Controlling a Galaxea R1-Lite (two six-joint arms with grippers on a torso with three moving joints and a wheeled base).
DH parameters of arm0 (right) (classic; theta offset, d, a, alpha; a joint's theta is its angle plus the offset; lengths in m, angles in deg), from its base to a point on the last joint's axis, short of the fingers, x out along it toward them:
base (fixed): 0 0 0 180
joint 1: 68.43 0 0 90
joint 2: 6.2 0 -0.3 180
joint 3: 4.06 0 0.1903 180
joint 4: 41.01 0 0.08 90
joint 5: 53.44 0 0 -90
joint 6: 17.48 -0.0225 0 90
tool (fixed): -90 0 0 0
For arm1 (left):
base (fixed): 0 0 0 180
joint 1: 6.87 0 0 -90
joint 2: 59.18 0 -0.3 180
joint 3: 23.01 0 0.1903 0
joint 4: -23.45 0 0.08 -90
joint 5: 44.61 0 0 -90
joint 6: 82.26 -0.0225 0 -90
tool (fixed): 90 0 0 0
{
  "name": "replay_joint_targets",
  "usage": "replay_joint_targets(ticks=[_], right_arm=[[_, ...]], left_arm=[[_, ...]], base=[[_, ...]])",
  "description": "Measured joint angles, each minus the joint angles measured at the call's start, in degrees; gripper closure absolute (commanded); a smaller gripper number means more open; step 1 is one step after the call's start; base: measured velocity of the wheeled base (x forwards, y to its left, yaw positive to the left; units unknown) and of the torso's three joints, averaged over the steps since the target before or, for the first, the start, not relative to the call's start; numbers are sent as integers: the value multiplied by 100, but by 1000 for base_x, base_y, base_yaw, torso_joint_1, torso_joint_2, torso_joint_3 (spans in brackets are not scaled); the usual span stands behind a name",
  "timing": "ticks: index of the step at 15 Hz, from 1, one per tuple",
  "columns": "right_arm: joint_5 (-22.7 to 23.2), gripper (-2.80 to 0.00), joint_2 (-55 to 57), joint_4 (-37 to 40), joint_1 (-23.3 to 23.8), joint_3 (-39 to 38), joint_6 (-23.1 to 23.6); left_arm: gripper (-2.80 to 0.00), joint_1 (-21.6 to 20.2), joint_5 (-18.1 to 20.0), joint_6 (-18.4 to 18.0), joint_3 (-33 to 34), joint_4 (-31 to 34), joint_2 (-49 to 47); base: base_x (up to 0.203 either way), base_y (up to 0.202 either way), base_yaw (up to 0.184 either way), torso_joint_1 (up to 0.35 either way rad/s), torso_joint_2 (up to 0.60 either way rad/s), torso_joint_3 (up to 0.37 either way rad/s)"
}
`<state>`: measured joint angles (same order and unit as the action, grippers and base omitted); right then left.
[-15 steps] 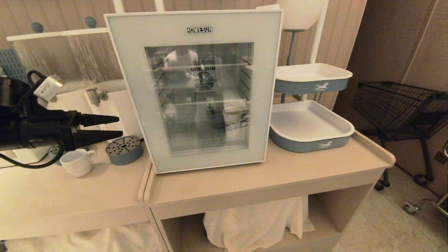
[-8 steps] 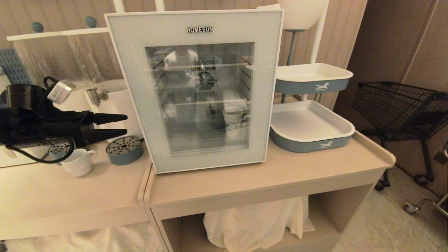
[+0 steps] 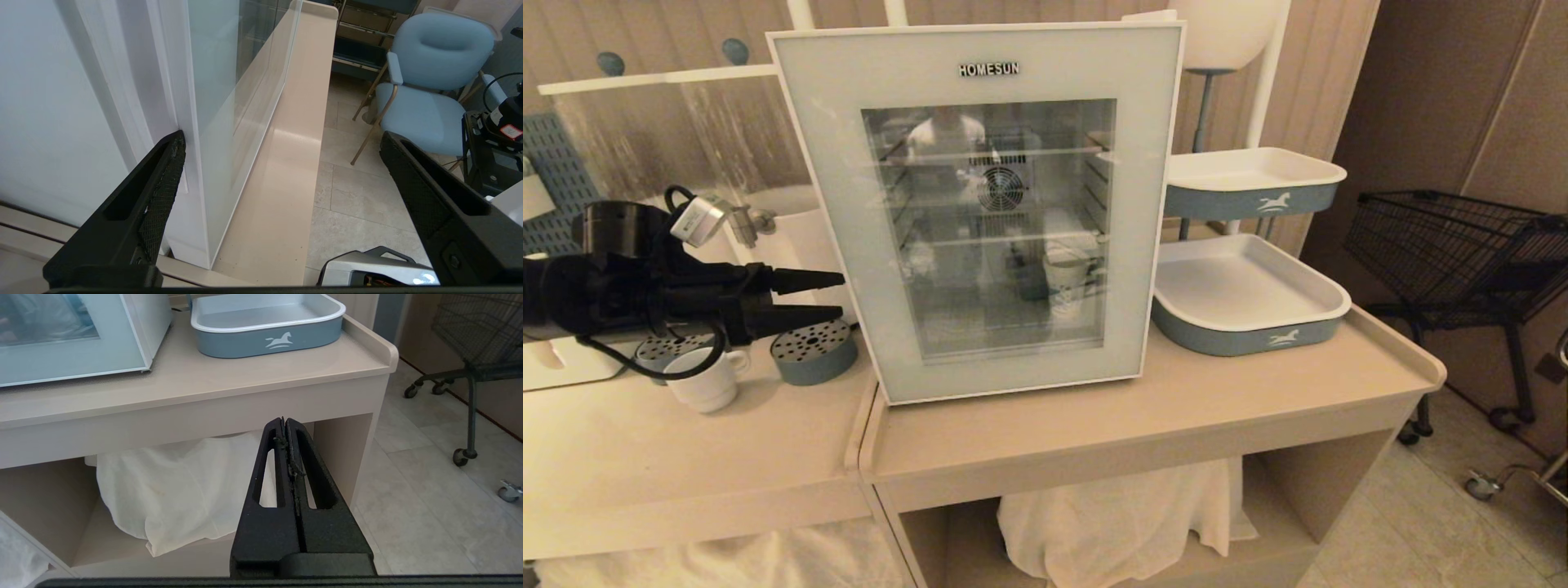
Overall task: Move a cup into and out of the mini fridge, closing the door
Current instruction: Open the freezer door
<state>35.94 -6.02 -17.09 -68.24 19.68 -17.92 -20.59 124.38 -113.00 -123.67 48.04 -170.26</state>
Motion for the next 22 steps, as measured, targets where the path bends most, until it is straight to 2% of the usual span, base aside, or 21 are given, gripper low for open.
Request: replay_joint_targets(ticks=[6,9,14,18,19,22], right_arm=[[0,0,0,-4,0,-5,0],[-1,0,0,-2,0,-5,0],[2,0,0,2,0,-5,0],[-1,0,0,7,0,-2,-2],[0,0,0,7,0,-2,-1],[1,0,0,7,0,-2,0]], left_arm=[[-280,5,-310,-63,-139,-88,-153],[-280,14,-315,-52,-195,-85,-239],[-280,40,-135,37,-232,-18,-344],[-280,62,417,439,-291,-76,-380],[-280,61,489,448,-291,-85,-396],[-280,91,532,470,-244,-60,-407]], base=[[0,0,0,0,0,0],[0,0,0,0,0,0],[0,0,0,0,0,0],[0,0,0,0,0,0],[0,0,0,0,0,0],[0,0,0,0,0,0]])
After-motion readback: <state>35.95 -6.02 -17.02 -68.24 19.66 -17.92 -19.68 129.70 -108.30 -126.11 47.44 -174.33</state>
